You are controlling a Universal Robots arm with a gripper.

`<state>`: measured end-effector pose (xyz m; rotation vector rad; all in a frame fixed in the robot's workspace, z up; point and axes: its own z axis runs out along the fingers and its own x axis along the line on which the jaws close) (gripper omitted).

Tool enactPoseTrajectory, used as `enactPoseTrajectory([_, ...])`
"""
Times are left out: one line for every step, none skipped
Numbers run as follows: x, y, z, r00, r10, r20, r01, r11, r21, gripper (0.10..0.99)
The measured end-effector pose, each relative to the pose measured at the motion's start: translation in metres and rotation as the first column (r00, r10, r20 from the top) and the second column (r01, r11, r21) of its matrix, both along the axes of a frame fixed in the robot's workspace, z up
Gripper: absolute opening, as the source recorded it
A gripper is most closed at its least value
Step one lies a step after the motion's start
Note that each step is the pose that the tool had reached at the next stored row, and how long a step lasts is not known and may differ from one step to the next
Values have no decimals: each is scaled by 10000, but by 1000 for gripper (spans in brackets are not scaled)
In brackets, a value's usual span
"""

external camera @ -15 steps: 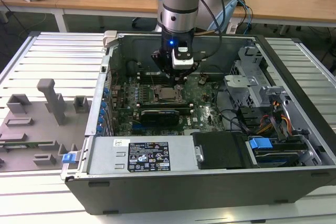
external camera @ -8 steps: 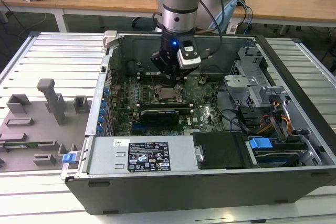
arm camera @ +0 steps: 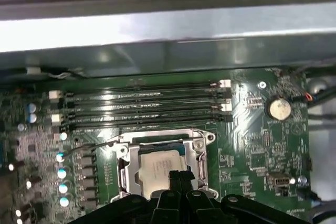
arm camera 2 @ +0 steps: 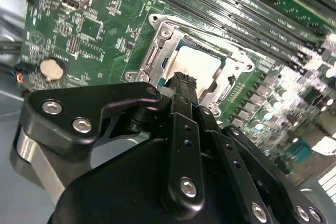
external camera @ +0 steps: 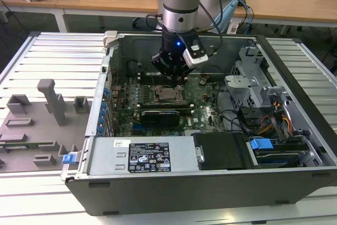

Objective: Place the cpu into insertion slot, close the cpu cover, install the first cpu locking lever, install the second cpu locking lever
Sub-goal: 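Close the cpu cover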

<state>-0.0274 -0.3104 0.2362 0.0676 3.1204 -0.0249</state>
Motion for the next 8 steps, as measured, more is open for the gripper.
enactPoseTrajectory([0, 0, 0, 9999, 141, 0, -141, 9999, -1, 106])
enactPoseTrajectory([0, 0, 0, 9997, 232, 0, -232, 9997, -2, 106])
enactPoseTrajectory([0, 0, -1, 9997, 233, 0, -233, 9997, -1, 106])
enactPoseTrajectory([0, 0, -1, 9997, 233, 1, -233, 9997, -1, 106])
enactPoseTrajectory([-4, -1, -2, 9997, 231, 6, -231, 9997, 8, 106])
enactPoseTrajectory([-8, -3, -4, 9997, 231, 12, -231, 9997, 15, 106])
enactPoseTrajectory([-14, -6, -7, 9997, 232, 23, -232, 9997, 22, 106])
enactPoseTrajectory([-20, -8, -11, 9997, 233, 37, -233, 9997, 32, 106])
